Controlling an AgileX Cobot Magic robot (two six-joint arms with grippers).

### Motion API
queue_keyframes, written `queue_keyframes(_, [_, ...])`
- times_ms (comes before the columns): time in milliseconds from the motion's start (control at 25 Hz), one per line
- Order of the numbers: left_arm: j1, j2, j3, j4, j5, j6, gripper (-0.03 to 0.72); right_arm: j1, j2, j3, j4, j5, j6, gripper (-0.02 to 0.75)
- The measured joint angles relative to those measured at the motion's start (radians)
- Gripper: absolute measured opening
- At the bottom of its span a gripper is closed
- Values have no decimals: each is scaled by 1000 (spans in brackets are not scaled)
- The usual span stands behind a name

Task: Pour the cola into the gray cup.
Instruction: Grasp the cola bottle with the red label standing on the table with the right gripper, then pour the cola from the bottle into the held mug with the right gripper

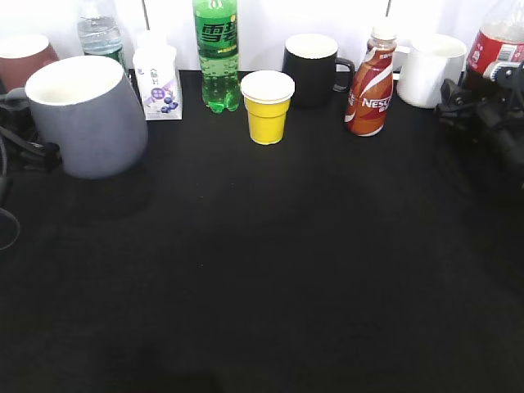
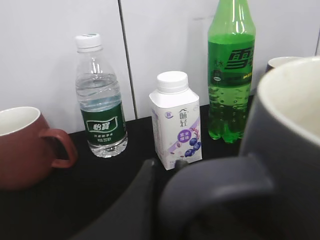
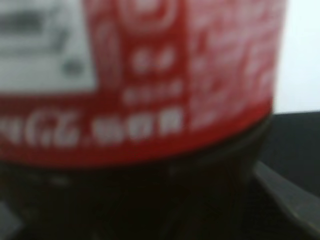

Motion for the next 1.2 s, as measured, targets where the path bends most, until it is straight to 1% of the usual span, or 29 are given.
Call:
queue_keyframes(80, [0, 0, 0, 2, 0, 0, 62, 0, 0, -11, -7, 0, 0, 584])
queue_keyframes(120, [0, 0, 0, 2, -1, 0, 62, 0, 0, -12, -21, 0, 0, 549])
queue_keyframes(200, [0, 0, 0, 2, -1, 0, 62, 0, 0, -12, -23, -3, -7, 421])
queue_keyframes(400, [0, 0, 0, 16, -1, 0, 62, 0, -14, 20, -24, -16, -39, 413])
queue_keyframes(560, [0, 0, 0, 85, -1, 0, 62, 0, -107, 92, -35, 46, -45, 405])
queue_keyframes(640, [0, 0, 0, 86, -1, 0, 62, 0, -191, 122, -83, 48, -45, 405])
queue_keyframes(720, [0, 0, 0, 89, -1, 0, 62, 0, -311, 176, -157, 48, -47, 405])
queue_keyframes(800, [0, 0, 0, 142, -1, -10, 62, 0, -436, 235, -256, 48, -47, 398])
queue_keyframes(840, [0, 0, 0, 181, -1, -49, 62, 9, -504, 260, -292, 48, -43, 396])
queue_keyframes(880, [-1, 0, 0, 218, -5, -75, 62, 31, -565, 273, -309, 53, -35, 396])
queue_keyframes(920, [-6, 0, 0, 253, -8, -95, 62, 75, -629, 277, -321, 88, -33, 396])
queue_keyframes(960, [-33, 0, 0, 271, -12, -105, 62, 130, -669, 277, -329, 124, -30, 396])
queue_keyframes(1000, [-45, 0, 0, 277, -12, -109, 62, 199, -690, 277, -337, 150, -30, 396])
queue_keyframes(1080, [-91, 0, 0, 311, -12, -111, 62, 332, -693, 277, -341, 222, -34, 393])
queue_keyframes(1120, [-115, 0, 0, 321, -12, -113, 62, 389, -693, 277, -343, 270, -64, 393])
queue_keyframes(1160, [-121, 0, 0, 323, -12, -113, 62, 434, -693, 277, -350, 300, -116, 393])
queue_keyframes(1200, [-121, 0, 0, 326, -12, -113, 62, 474, -693, 277, -358, 342, -210, 393])
